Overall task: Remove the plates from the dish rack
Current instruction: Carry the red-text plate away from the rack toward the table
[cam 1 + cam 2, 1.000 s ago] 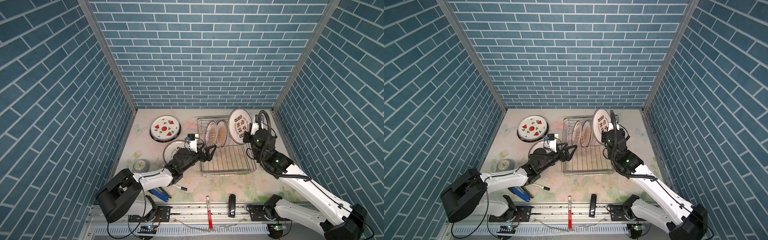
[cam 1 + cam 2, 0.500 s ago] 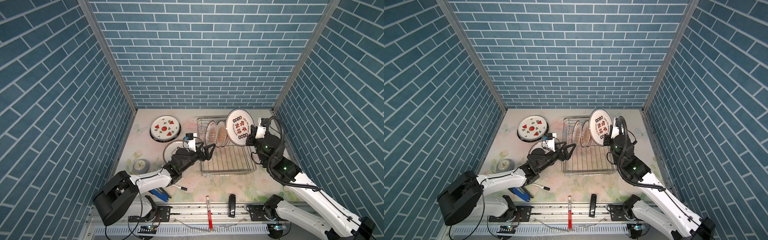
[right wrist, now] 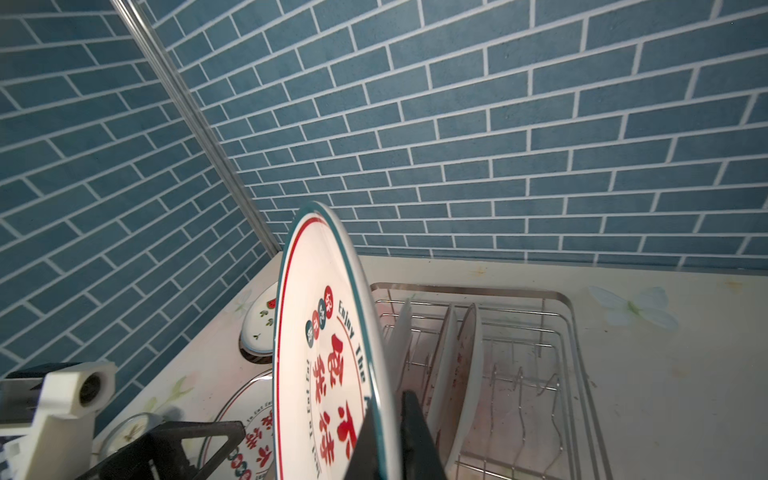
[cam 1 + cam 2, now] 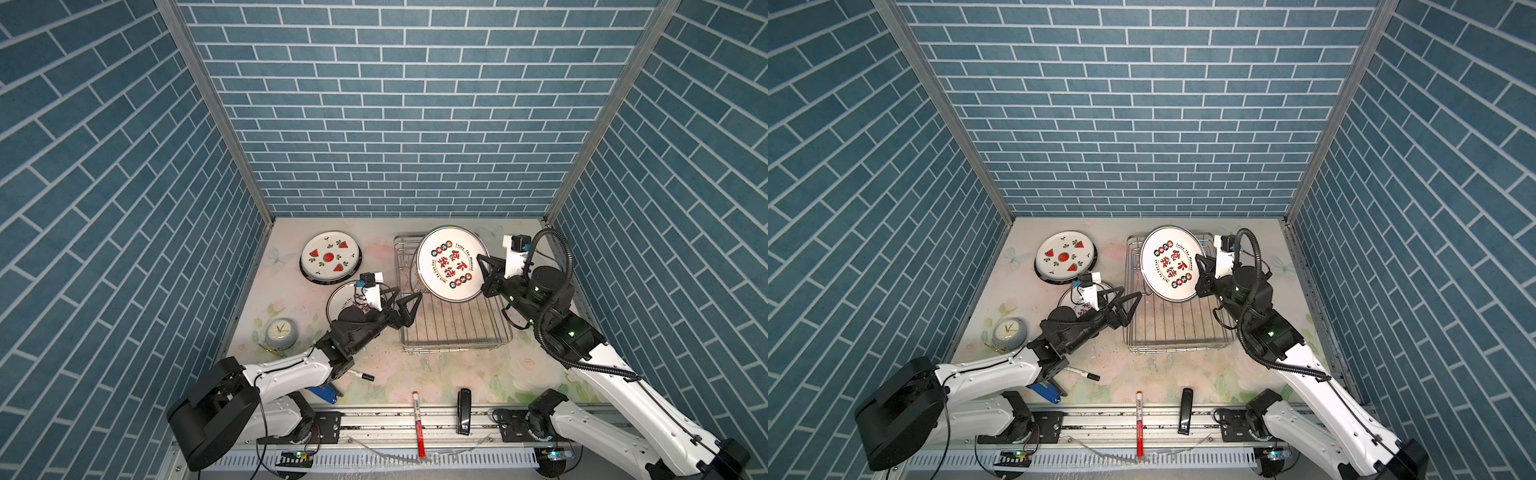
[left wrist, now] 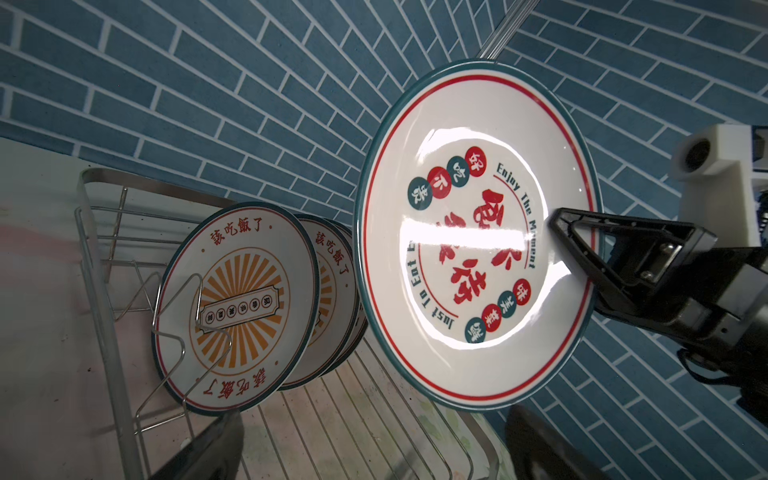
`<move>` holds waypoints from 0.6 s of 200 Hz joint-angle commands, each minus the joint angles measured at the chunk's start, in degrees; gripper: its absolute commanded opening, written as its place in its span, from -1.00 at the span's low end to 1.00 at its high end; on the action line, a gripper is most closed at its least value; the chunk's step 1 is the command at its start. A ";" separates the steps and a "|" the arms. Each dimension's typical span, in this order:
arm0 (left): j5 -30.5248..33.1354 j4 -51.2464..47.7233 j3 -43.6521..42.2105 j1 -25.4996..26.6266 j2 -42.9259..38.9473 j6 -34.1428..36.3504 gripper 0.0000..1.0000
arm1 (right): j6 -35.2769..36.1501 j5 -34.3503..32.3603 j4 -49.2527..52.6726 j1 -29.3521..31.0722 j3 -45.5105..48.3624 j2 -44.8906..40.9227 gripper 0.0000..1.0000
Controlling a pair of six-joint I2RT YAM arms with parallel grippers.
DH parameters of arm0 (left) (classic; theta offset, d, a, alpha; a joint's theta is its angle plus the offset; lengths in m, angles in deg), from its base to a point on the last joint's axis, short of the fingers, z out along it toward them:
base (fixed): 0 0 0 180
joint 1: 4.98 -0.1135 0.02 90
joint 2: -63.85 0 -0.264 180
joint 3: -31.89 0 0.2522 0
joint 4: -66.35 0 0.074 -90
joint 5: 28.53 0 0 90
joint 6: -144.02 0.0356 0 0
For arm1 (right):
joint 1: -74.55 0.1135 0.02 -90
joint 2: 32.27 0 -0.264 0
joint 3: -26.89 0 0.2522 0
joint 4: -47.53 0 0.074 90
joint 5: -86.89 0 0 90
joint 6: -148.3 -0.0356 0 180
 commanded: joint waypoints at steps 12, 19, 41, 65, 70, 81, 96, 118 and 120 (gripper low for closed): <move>-4.04 6.10 -1.82 -0.20 -0.79 0.50 0.99 | -7.86 13.61 -9.52 -1.14 2.40 -1.05 -1.00; -4.64 7.98 -2.54 -0.17 -0.62 0.14 0.97 | -8.63 14.31 -10.27 -1.25 3.23 -1.44 -1.00; -4.98 14.07 -5.19 -0.19 -0.66 -0.87 0.79 | -10.58 16.69 -11.87 -1.52 5.46 -2.33 -1.00; -5.11 14.28 -5.68 -0.18 -1.54 -1.44 0.62 | -11.98 18.49 -13.24 -1.78 7.71 -3.36 -1.00; -5.28 13.74 -5.35 -0.17 -1.52 -1.71 0.61 | -12.07 19.00 -14.01 -1.86 8.22 -3.76 -1.00; -5.95 13.26 -4.77 -0.09 -1.14 -2.37 0.49 | -12.18 19.41 -15.84 -2.00 9.69 -4.92 -1.00; -6.14 17.71 -5.43 0.43 0.73 -3.23 0.28 | -11.86 19.61 -17.56 -2.05 11.62 -6.90 -1.00; -7.32 21.39 -5.82 0.39 2.17 -4.61 0.04 | -11.80 18.36 -18.17 -2.28 13.29 -8.24 -1.00; -7.61 21.09 -5.66 0.40 2.14 -4.75 0.04 | -11.82 18.39 -18.30 -2.24 13.45 -8.32 -1.00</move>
